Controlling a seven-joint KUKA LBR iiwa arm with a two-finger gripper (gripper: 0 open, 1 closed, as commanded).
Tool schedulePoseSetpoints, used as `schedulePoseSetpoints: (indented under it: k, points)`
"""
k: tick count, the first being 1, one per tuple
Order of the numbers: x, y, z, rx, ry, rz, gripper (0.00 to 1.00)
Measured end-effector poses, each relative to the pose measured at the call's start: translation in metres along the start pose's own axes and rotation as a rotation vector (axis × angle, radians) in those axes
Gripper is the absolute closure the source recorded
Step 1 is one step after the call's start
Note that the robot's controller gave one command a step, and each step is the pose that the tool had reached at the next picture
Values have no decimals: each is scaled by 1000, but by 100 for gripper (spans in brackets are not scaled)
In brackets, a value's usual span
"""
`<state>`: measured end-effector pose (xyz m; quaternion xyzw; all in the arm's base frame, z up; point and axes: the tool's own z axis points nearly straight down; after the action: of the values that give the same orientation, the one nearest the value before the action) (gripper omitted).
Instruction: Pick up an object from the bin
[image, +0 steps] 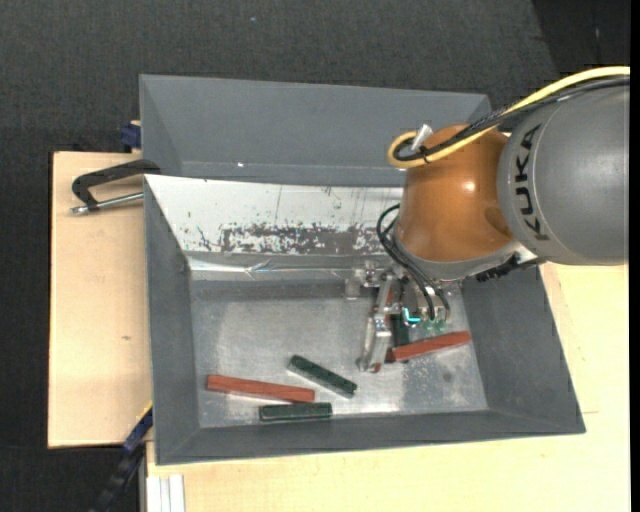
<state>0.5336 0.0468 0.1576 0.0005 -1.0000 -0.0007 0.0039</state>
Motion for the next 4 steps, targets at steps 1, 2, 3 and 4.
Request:
schedulePoseSetpoints:
  k: [1, 2, 3, 4]
  points:
    - [-1, 0, -4, 0, -7, 1, 0]
    - [5, -49, 28, -1, -12, -55, 0]
    - [2, -73, 74, 3, -9, 17, 0]
    - [38, -31, 86, -2, -7, 136, 100]
